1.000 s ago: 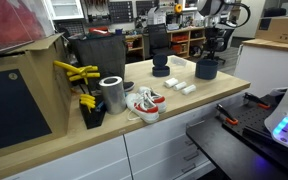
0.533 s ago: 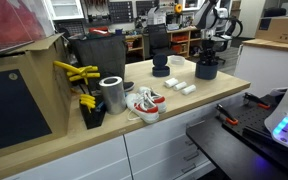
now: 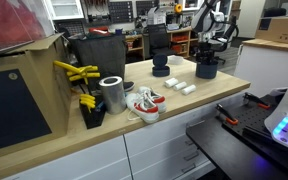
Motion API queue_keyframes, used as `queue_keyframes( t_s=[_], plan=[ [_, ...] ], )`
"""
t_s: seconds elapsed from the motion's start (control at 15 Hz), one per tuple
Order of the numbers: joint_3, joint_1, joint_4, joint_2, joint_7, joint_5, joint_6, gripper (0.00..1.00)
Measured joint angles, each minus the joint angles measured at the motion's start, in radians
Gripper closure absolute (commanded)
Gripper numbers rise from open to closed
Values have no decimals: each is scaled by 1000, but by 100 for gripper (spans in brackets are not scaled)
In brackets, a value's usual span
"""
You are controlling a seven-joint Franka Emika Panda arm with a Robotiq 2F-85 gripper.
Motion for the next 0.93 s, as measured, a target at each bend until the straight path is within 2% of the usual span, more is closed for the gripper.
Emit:
queue_keyframes(
  t_s=[0.07,0.13,0.2,0.27,0.53,0.8,0.93],
  plan=[
    [3,-3,0,0,-3,0,0,1],
    [6,-5,0,0,-13,0,-1,9],
    [9,-8,0,0,-22,0,-2,26],
    [11,-10,0,-1,-35,0,-3,29],
    [14,-12,-1,-13,-91,-1,-7,57],
    [18,-9,-10,-25,-137,-4,-10,67],
    [20,-7,-23,-35,-152,-17,-10,67]
  ],
)
